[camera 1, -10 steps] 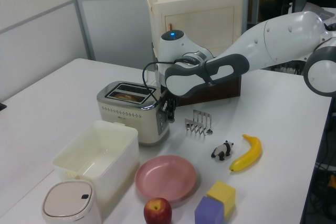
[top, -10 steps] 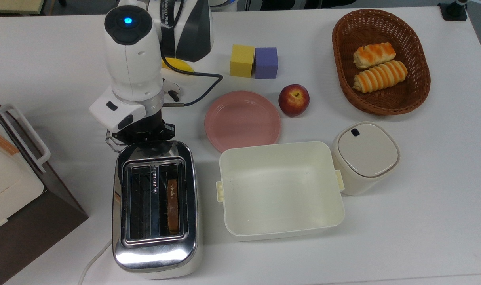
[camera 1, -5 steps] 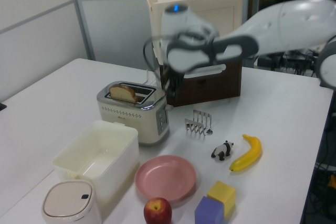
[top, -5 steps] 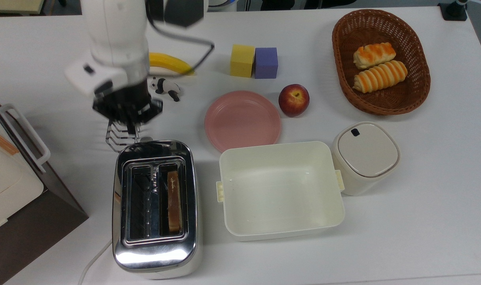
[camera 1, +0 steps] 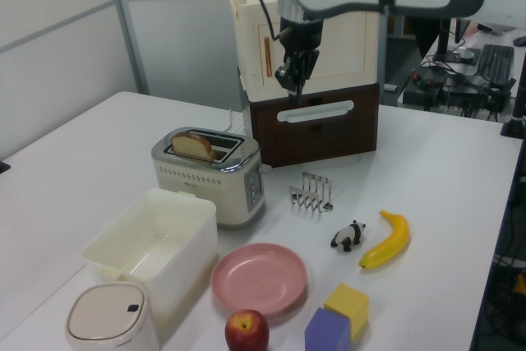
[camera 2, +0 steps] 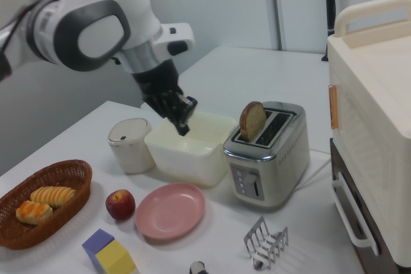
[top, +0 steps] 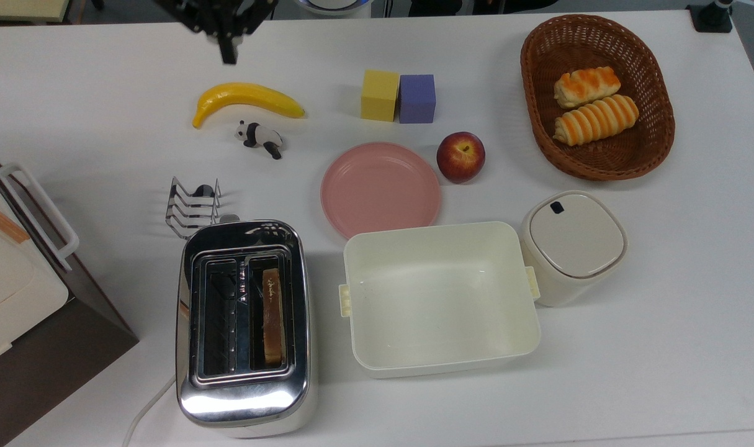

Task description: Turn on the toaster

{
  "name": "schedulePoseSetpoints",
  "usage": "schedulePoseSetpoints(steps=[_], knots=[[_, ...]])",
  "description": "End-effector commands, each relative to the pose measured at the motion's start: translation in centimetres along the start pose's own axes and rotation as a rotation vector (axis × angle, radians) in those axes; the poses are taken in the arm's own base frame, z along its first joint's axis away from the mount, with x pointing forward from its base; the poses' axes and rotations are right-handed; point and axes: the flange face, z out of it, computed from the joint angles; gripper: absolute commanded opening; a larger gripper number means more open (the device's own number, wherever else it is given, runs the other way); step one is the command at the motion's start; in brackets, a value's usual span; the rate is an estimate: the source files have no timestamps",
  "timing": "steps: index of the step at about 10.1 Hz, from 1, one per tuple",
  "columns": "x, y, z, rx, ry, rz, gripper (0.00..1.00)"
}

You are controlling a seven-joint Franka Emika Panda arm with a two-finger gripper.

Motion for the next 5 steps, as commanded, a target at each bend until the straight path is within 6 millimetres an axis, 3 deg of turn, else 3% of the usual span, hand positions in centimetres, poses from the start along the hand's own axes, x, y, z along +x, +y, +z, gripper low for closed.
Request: schedulePoseSetpoints(steps=[1,2,5], knots=[[-1.8,-3.0,-0.2,0.063,-0.067,-0.026,0.99],[-1.8,-4.8,-0.3,0.054,-0.065,-0.051,1.0],[-2.4,-3.9,-1.7,0.059,-0.045,-0.03,1.0]])
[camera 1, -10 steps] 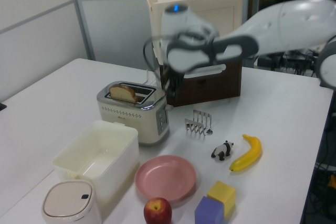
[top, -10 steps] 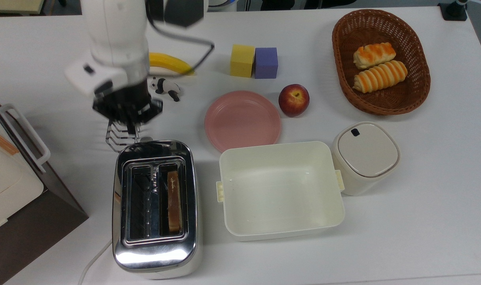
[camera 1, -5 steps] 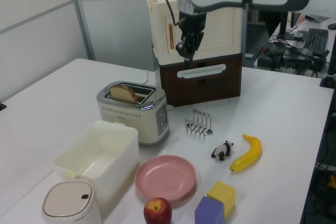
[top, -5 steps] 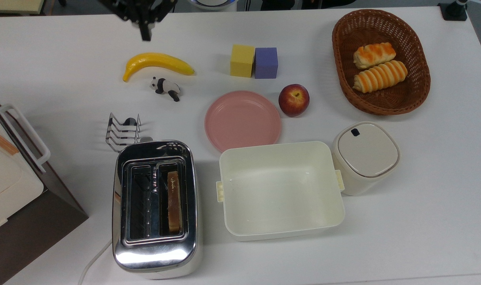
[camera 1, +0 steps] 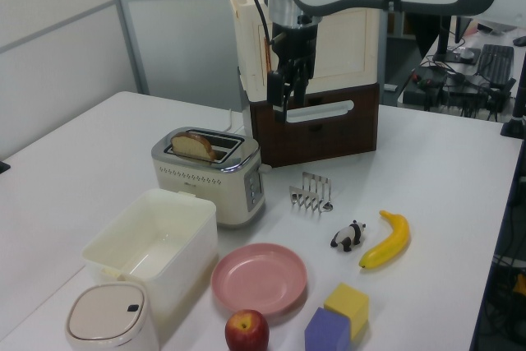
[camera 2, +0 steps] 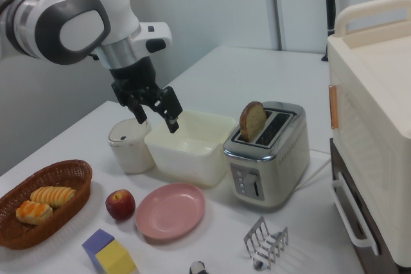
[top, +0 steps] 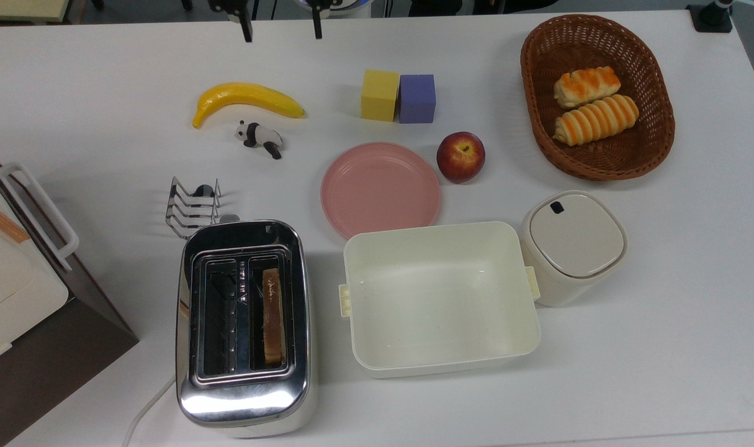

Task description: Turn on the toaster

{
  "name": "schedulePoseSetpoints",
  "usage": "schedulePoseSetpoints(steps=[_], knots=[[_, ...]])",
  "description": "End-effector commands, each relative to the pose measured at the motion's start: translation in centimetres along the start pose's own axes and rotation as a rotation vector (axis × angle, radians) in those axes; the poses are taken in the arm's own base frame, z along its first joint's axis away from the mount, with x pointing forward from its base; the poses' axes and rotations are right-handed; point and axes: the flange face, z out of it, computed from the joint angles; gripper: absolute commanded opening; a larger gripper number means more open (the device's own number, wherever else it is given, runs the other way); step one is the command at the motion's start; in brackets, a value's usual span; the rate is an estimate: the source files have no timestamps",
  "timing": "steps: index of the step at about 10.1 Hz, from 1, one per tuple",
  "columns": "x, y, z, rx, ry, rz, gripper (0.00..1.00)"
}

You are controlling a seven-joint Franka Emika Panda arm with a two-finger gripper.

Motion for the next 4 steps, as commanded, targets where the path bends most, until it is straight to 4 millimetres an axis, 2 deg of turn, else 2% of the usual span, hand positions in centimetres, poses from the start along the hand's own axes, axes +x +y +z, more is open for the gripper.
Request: schedulePoseSetpoints(steps=[1,4], knots=[[-1.42,0.47,-0.83,0.009,-0.004,0.03,1.0],[-1.68,0.37,-0.6,0.009,-0.025,0.027,1.0]])
